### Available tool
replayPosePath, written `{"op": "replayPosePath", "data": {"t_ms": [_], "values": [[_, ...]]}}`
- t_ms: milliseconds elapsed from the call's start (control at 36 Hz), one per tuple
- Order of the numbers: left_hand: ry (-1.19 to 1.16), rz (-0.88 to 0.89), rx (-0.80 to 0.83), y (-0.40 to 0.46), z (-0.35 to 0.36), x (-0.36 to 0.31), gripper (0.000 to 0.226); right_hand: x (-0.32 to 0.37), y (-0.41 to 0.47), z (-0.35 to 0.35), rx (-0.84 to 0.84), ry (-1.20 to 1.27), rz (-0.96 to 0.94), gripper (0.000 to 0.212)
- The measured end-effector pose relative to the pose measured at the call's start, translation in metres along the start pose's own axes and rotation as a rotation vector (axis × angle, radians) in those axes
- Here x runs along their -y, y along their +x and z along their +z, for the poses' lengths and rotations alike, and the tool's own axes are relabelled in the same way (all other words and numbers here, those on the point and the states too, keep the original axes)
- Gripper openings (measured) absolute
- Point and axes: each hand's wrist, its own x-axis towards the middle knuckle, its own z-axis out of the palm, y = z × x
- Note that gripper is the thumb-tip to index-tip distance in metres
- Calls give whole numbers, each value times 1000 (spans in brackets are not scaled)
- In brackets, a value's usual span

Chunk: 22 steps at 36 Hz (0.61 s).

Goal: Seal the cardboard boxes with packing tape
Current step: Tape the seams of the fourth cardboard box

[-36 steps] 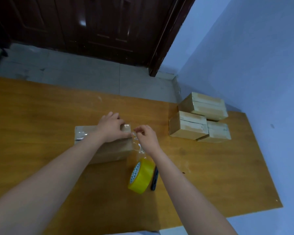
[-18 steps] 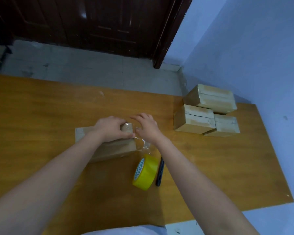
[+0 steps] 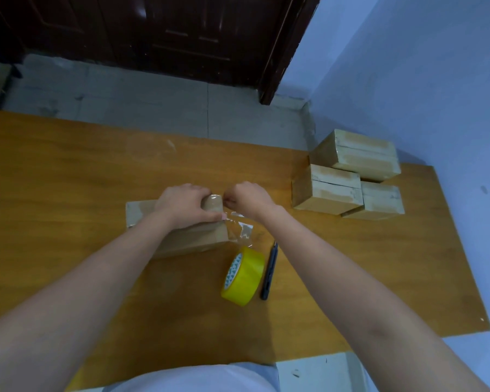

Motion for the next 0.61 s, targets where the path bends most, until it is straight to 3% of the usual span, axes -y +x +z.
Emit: {"op": "replayPosePath", "data": {"t_ms": [111, 194, 306, 361, 472, 611], "values": [[10, -2, -11, 0, 0, -1, 64, 6, -6, 9, -25, 64, 17, 22], [31, 18, -24, 0, 1, 0, 65, 8, -12, 17, 56, 108, 17, 23], [39, 47, -51, 0, 4, 0, 77, 2, -29, 16, 197, 44, -18, 53], [37, 49, -59, -1, 5, 2, 87, -2, -39, 12, 167, -48, -26, 55], [27, 63, -79, -1, 4, 1, 64, -5, -63, 11, -39, 47, 101, 40], [1, 71, -104, -1, 4, 2, 54, 8, -86, 31, 2, 102, 45, 37]]}}
